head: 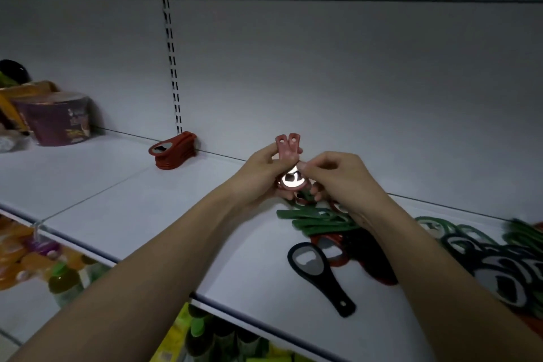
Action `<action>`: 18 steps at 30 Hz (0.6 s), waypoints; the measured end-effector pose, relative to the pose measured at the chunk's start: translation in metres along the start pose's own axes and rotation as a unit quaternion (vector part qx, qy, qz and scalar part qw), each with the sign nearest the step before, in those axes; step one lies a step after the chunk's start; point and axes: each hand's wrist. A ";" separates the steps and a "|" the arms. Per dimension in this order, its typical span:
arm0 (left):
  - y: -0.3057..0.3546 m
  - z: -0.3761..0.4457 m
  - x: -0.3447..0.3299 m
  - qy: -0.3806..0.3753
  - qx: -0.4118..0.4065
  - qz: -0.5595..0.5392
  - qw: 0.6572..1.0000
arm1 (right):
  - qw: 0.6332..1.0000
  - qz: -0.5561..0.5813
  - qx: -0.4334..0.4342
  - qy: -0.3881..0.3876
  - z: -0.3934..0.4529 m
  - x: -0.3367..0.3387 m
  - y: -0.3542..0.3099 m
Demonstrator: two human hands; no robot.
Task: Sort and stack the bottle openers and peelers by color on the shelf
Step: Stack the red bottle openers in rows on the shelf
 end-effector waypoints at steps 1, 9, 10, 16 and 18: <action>0.001 -0.001 -0.001 0.016 0.003 -0.013 1.000 | 1.000 -0.021 -0.001 0.015 0.002 0.005 0.001; 0.030 0.027 -0.028 0.018 0.013 0.064 0.998 | 0.932 -0.360 0.027 0.022 0.017 0.032 0.030; 0.030 0.030 -0.034 0.013 0.009 0.068 0.998 | 0.925 -0.379 0.019 0.006 0.017 0.031 0.033; 0.003 0.029 -0.028 -0.010 0.017 0.123 0.992 | 0.898 -0.437 -0.045 0.011 0.018 0.043 0.035; 0.004 0.025 -0.019 -0.019 0.029 0.158 0.987 | 0.892 -0.446 -0.075 0.025 0.018 0.048 0.032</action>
Point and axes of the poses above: each hand's wrist, its own z-axis towards the middle knuckle, its own x-axis out of the back of the hand, y = z × x, and after that the axes turned 2 degrees about z, right-handed
